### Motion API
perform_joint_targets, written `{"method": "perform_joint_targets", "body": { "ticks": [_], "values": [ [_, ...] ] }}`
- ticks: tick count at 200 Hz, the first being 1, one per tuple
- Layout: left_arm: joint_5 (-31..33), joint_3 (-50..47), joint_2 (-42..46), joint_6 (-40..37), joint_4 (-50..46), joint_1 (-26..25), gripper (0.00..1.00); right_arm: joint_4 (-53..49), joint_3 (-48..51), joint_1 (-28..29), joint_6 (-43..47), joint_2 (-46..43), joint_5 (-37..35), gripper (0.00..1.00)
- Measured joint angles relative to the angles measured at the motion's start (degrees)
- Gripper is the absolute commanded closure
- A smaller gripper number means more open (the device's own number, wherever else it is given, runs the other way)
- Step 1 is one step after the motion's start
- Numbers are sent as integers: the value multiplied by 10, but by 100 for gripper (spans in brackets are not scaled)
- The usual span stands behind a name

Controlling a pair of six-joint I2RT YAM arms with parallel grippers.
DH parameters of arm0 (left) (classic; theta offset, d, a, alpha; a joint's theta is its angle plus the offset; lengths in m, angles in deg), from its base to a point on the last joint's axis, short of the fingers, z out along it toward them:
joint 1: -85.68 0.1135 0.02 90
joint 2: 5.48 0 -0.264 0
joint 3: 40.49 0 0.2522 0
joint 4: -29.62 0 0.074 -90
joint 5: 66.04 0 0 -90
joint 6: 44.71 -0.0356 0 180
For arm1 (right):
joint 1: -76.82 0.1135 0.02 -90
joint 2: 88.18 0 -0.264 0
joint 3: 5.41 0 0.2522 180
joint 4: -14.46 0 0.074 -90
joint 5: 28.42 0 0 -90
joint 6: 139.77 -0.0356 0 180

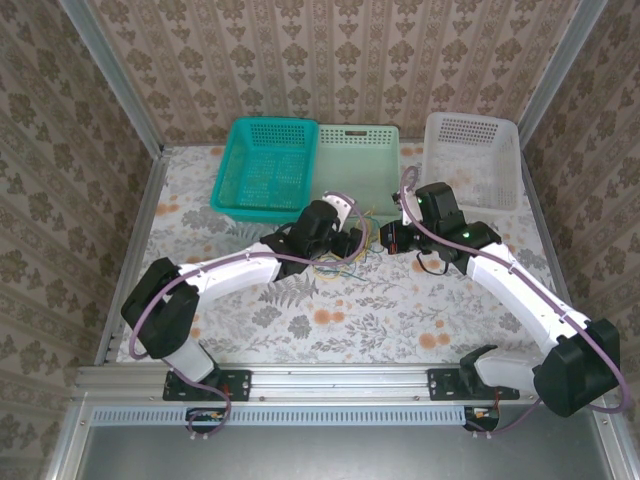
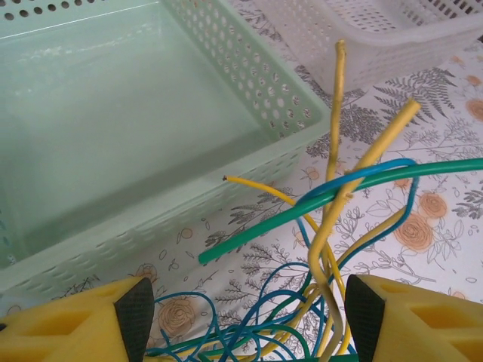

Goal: Untangle the cables

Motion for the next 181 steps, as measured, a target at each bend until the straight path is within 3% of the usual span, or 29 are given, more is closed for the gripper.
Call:
{"method": "perform_joint_targets", "body": {
  "ticks": [39,89,104,132,159,181],
  "values": [
    [2,0,0,16,16,-5,30,10,0,0,-15,-2,-3,100],
    [-11,2,-28,33,35,-12,45,34,0,1,-38,-19,-4,100],
    [-7,2,-35,41,35,-11,53,35,0,2,-40,-21,-3,100],
    [4,2,-37,43,36,-10,81,25,-1,2,-37,-21,2,100],
    [16,1,-31,43,32,-5,100,-22,-5,0,-19,-22,-14,100],
    [20,-11,-7,40,28,9,100,-63,-6,-14,-5,-28,-37,100]
  ]
}}
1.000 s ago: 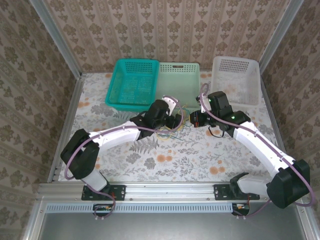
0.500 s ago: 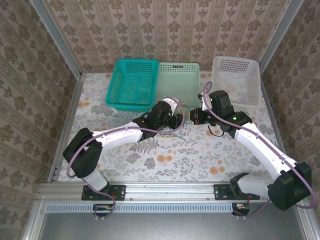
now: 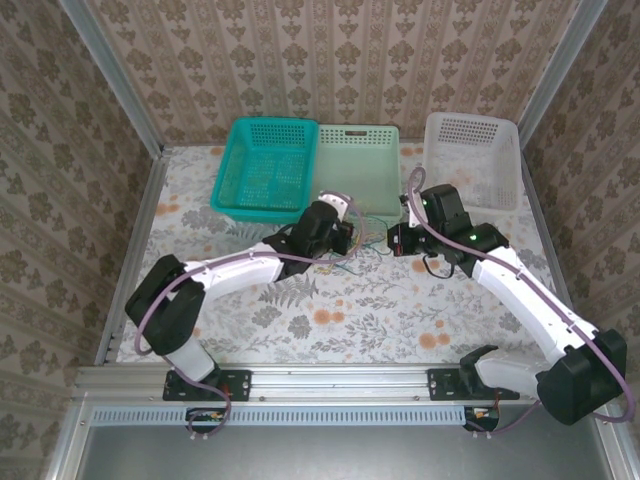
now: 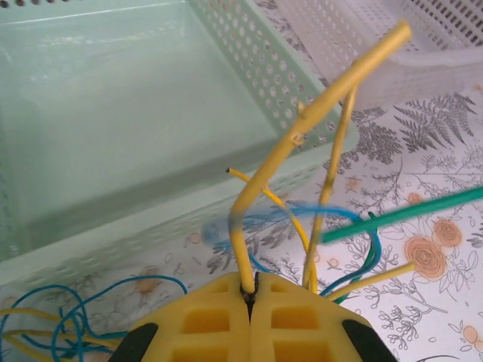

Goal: Untangle the cables

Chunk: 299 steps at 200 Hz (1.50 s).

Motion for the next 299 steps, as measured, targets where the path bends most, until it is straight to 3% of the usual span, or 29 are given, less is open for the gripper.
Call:
{"method": "perform_joint_targets", "body": {
  "ticks": [42,90,121,208,253,299],
  "values": [
    [10,-27,47,0,-18,23,100,-19,0,-59,5,-50,3,100],
    [14,-44,56,0,-45,45,100,-2,14,-112,-12,-116,83,100],
    [14,-48,57,-1,-57,45,100,5,15,-129,-26,-130,111,100],
    [32,-100,116,-3,-97,86,100,7,-17,-243,-43,-173,183,100],
    [32,-103,120,-14,-102,87,100,61,10,-251,-90,-175,230,100],
    [17,-108,120,-14,-93,87,100,102,72,-203,-111,-174,240,100]
  ]
}}
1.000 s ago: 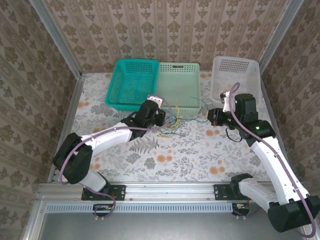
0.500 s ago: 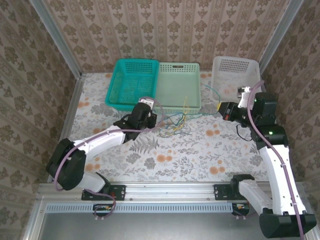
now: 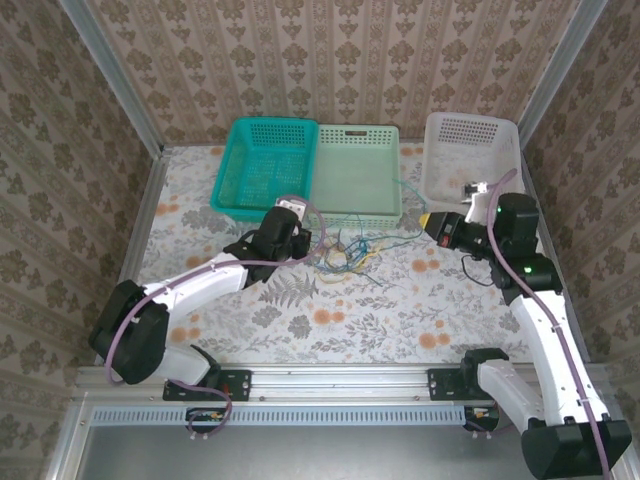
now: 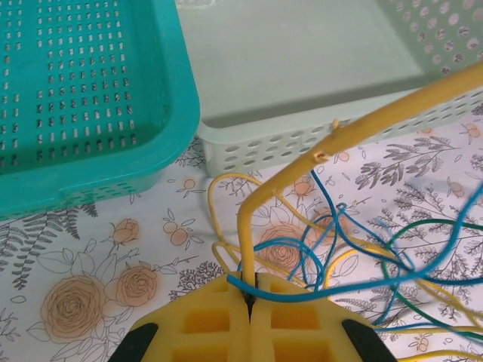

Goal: Untangle the cables

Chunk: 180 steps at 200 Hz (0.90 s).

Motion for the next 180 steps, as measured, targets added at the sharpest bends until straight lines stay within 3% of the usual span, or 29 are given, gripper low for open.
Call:
{"method": "perform_joint_targets", "body": {
  "ticks": [75,148,170,180],
  "values": [
    [-25,-3,0,-9,30,-17,100,34,73,85,9,72,-45,100],
    [-30,-3,0,-9,51,-21,100,-2,97,90,18,165,-142,100],
    [-32,-3,0,-9,54,-21,100,-1,97,90,16,188,-158,83],
    [-34,-3,0,-9,56,-21,100,-2,97,90,17,198,-163,66]
  ]
}}
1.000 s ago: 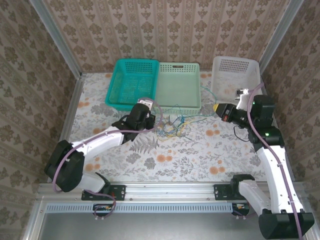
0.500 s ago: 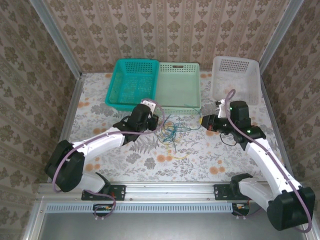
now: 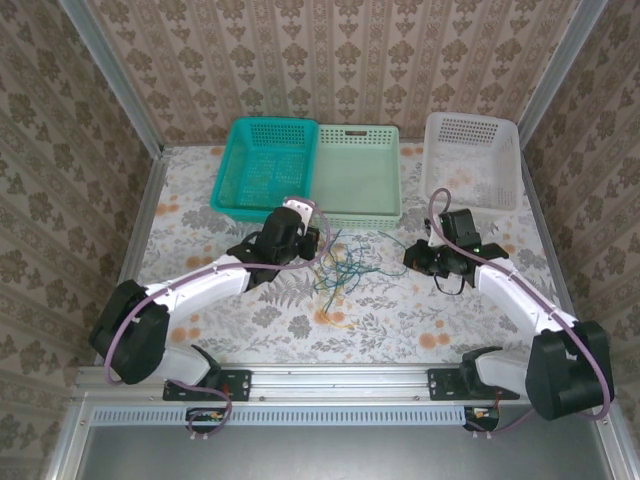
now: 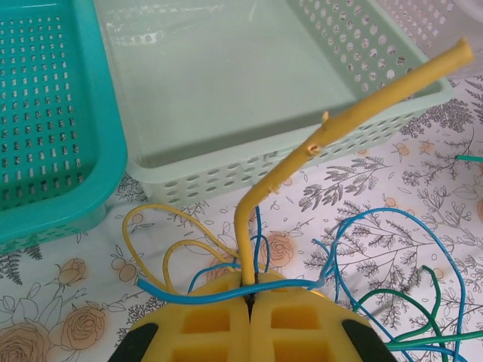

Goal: Untangle the cables

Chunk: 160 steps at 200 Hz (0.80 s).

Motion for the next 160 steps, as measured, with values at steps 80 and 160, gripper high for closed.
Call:
{"method": "perform_joint_targets", "body": {
  "ticks": [80,160],
  "values": [
    [2,0,0,12,0,0,99,-37,-38,42,42,-51,-54,28],
    [-9,21,1,24,-14,-7,98,-18,-86,176,85,-65,-120,39]
  ]
}}
